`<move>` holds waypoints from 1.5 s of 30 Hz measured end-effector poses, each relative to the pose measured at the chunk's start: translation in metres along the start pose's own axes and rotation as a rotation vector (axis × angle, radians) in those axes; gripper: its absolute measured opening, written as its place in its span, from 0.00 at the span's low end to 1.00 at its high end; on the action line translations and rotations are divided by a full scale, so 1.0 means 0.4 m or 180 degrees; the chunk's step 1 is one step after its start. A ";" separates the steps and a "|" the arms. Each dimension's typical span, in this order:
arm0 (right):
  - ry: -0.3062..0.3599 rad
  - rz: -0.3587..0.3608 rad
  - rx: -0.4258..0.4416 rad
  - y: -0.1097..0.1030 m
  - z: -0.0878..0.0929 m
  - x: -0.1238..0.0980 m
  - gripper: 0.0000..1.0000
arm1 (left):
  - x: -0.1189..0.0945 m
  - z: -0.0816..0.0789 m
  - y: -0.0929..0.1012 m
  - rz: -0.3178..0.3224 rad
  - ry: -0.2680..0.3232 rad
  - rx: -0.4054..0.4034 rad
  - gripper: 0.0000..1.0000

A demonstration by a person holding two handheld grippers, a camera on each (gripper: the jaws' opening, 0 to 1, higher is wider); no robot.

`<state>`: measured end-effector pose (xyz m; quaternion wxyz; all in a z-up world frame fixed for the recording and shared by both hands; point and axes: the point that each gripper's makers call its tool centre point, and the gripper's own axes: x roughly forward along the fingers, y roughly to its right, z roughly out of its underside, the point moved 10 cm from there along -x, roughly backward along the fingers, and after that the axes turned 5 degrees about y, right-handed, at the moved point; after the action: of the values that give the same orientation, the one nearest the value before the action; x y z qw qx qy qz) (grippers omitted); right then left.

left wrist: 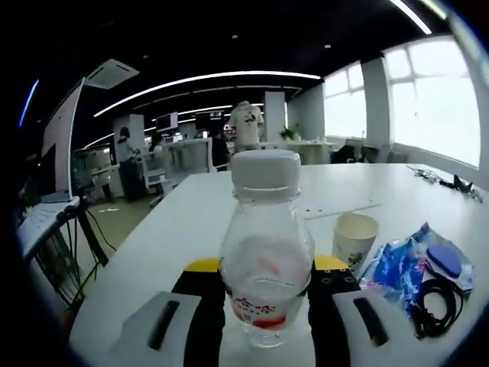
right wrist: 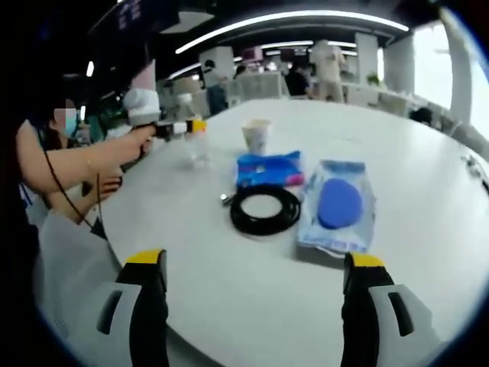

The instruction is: Arrange the tabletop items into an orderly group along one side of the table until the central work area is clear of visible clutter.

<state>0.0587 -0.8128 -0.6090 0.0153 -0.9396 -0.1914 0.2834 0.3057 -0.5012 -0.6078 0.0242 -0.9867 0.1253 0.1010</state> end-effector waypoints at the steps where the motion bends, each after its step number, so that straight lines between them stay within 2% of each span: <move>1: 0.0002 0.0002 -0.0009 0.000 0.000 0.000 0.94 | 0.007 -0.004 0.002 -0.0001 0.0002 0.0006 0.40; 16: 0.0140 0.0103 0.0114 0.019 -0.008 0.004 0.98 | 0.097 -0.011 0.013 -0.0096 0.0047 -0.0064 0.40; 21: 0.0116 0.0132 0.0099 0.023 -0.007 0.007 0.98 | 0.118 -0.010 0.009 -0.0176 0.0033 -0.0138 0.40; 30: 0.0093 0.0141 0.0104 0.025 -0.005 0.017 0.97 | 0.159 -0.018 0.021 -0.0296 0.0027 -0.0115 0.40; 38: 0.0124 0.0174 0.0117 0.036 -0.006 0.030 0.96 | 0.176 -0.010 0.033 -0.0408 -0.0023 -0.0063 0.40; 45: 0.0164 0.0153 0.0143 0.039 -0.001 0.034 0.94 | 0.182 -0.007 0.039 -0.0521 0.0006 -0.0209 0.40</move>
<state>0.0748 -0.8224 -0.6179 0.0345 -0.9503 -0.1620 0.2636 0.3713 -0.5341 -0.6202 -0.0001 -0.9940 0.0408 0.1019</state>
